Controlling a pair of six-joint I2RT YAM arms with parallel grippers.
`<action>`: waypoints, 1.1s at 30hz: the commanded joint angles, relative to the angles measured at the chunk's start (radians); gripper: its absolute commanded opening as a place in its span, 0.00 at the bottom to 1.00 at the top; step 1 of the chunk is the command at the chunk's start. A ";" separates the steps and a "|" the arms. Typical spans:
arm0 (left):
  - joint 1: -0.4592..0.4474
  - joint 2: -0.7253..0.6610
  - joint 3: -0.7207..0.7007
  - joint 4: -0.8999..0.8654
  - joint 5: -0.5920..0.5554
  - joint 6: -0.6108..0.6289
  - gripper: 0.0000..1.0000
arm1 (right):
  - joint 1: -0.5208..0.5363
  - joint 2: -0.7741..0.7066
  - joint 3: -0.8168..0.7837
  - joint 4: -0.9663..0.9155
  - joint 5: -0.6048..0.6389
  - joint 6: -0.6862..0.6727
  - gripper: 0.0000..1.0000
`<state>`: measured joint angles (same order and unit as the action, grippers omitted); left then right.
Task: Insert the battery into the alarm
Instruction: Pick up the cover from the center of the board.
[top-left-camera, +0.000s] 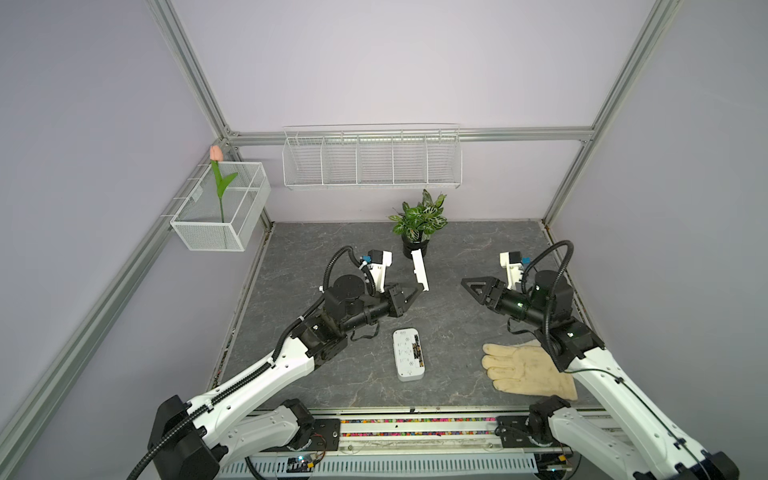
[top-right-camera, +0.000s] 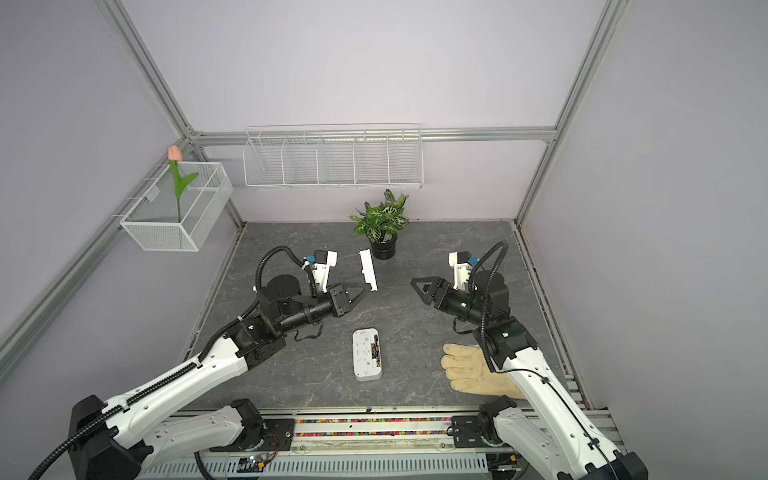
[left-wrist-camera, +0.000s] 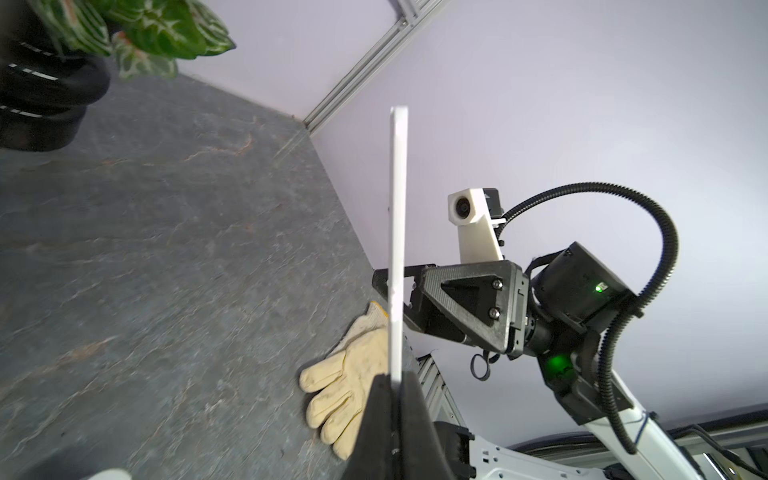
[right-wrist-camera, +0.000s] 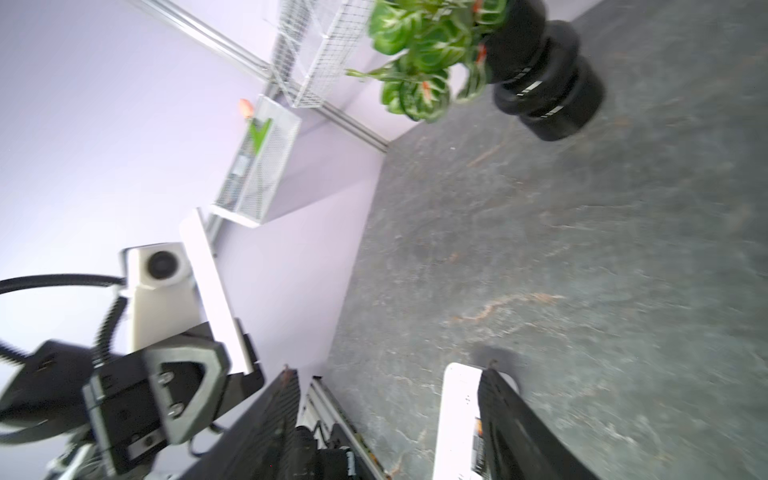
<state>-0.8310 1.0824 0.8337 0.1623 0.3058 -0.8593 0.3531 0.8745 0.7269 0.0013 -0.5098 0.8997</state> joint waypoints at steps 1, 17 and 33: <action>0.006 0.034 -0.005 0.209 0.064 -0.100 0.00 | 0.000 -0.029 -0.014 0.236 -0.125 0.142 0.72; 0.004 0.142 0.039 0.394 0.195 -0.211 0.00 | 0.081 0.070 0.025 0.406 -0.146 0.264 0.60; -0.041 0.157 0.047 0.461 0.232 -0.278 0.00 | 0.103 0.148 0.082 0.600 -0.183 0.397 0.39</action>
<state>-0.8692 1.2358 0.8417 0.5938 0.5213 -1.1213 0.4442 1.0267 0.7856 0.5533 -0.6697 1.2716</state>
